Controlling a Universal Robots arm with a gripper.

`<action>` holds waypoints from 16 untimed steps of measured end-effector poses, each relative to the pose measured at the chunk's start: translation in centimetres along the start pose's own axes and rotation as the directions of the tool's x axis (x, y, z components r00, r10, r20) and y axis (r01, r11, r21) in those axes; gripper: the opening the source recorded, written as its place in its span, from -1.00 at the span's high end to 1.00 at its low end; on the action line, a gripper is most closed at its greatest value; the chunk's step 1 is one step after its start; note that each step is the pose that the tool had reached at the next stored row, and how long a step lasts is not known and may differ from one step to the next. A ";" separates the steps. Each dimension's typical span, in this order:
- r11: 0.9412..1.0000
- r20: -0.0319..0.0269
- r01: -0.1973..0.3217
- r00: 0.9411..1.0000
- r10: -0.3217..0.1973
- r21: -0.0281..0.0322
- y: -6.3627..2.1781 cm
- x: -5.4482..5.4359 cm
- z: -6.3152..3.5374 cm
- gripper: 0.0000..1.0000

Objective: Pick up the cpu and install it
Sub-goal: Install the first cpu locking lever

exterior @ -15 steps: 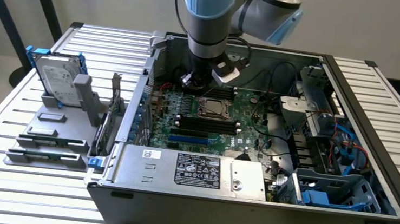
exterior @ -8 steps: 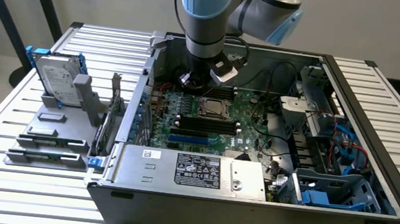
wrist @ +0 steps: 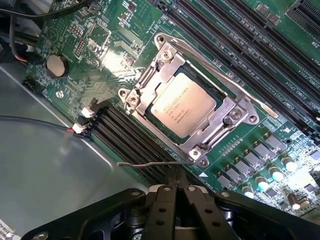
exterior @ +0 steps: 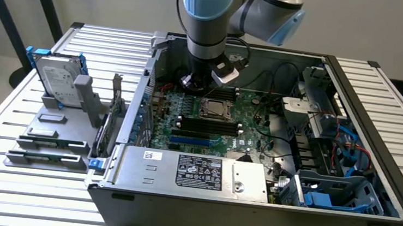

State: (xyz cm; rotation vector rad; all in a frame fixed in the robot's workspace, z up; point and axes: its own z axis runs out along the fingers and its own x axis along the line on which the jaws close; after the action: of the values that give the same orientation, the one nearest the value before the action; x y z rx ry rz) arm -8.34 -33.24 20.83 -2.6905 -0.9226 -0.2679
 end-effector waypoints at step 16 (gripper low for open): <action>1.000 0.004 0.001 1.000 -0.001 -0.005 0.36 0.3 0.41 0.79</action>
State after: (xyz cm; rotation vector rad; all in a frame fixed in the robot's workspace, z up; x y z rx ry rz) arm -7.87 -33.22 20.43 -2.6965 -0.9253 -0.2654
